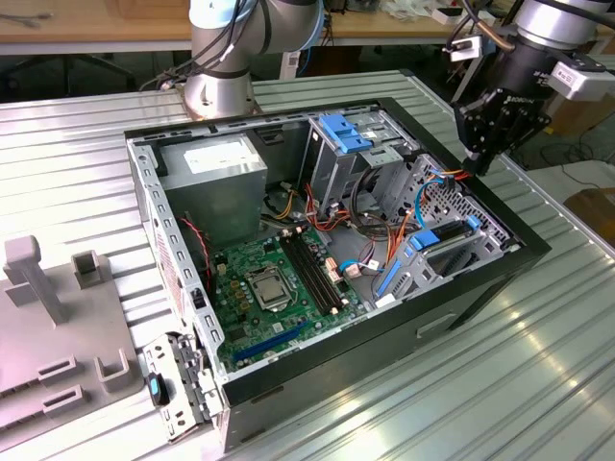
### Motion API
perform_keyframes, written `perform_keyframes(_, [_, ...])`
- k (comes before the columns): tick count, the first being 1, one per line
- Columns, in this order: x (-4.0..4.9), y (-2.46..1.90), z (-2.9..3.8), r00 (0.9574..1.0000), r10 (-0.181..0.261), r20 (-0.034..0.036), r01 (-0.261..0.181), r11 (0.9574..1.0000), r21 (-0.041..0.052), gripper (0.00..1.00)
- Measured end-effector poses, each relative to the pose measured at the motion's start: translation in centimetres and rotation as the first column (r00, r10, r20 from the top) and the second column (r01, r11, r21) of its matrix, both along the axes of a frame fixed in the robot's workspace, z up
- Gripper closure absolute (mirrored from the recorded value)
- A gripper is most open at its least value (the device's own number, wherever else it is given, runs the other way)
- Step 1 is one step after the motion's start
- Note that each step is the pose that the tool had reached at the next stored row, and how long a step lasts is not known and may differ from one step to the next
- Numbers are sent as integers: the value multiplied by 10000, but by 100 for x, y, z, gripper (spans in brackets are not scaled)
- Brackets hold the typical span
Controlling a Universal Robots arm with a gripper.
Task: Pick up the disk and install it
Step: 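Insert the first disk wire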
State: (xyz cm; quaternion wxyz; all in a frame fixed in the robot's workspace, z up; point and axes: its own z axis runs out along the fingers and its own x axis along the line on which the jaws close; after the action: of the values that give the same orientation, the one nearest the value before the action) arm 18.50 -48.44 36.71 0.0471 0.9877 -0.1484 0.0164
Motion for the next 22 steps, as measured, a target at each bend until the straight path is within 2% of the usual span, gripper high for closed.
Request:
perform_keyframes(5, [0,1,0,10000,36,0,-36,10000,-1,76])
perform_keyframes(9, [-3,1,0,9992,395,-1,-395,9992,-1,76])
perform_keyframes(11, [-20,3,0,9992,395,0,-395,9992,-2,76])
perform_keyframes(16, [-20,66,-4,9993,383,0,-383,9993,-2,76])
perform_keyframes(22, [2,68,-16,9994,341,0,-341,9994,-1,76])
